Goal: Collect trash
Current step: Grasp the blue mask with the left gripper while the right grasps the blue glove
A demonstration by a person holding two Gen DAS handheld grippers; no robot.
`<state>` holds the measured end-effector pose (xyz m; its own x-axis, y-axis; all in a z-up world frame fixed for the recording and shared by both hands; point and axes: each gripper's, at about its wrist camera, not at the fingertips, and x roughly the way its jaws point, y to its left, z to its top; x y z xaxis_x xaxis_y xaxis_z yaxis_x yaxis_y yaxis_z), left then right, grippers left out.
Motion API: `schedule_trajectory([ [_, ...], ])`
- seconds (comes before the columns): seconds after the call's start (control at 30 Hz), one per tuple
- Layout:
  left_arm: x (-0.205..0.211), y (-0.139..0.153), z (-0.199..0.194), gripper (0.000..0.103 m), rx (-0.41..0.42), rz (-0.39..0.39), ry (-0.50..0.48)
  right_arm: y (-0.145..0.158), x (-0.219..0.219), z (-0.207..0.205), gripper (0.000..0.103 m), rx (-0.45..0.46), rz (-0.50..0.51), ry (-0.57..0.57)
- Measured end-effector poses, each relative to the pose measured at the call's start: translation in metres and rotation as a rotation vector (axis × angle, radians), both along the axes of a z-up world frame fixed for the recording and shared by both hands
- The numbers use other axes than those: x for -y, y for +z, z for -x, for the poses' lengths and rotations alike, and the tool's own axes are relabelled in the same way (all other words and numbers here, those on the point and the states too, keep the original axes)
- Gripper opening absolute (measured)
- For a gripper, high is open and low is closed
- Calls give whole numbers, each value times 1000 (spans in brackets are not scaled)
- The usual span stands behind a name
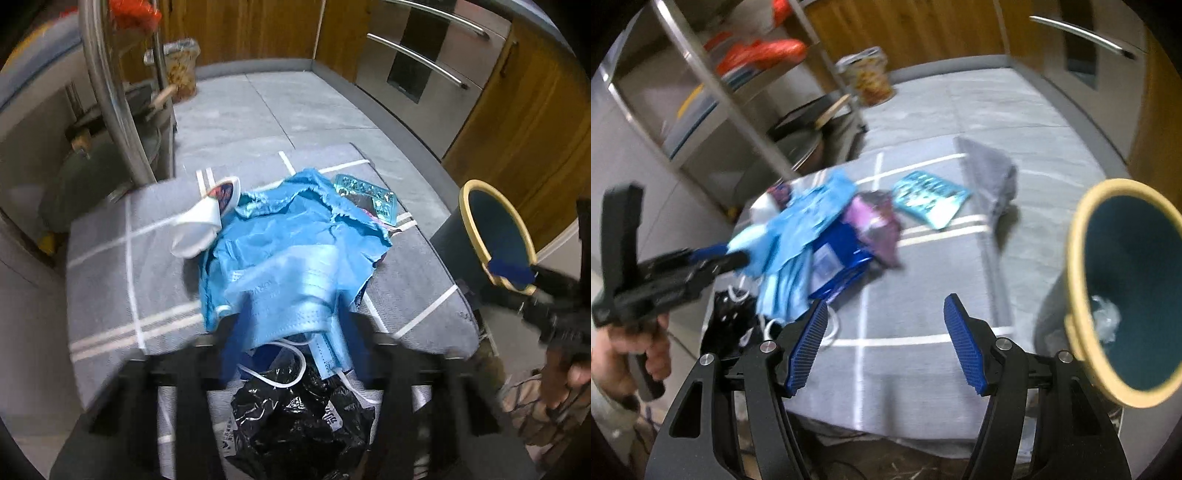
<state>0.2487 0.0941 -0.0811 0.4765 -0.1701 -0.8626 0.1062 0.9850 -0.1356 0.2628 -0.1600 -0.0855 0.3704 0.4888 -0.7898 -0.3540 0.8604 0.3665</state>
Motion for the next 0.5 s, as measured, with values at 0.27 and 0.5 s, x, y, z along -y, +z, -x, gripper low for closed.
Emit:
schedule_trajectory([
  [0.27, -26, 31, 10, 18, 74, 83, 39, -8, -34, 0, 67, -37, -59, 55],
  [0.5, -45, 52, 17, 18, 119, 125, 85, -16, -74, -5, 67, -59, -124, 111],
])
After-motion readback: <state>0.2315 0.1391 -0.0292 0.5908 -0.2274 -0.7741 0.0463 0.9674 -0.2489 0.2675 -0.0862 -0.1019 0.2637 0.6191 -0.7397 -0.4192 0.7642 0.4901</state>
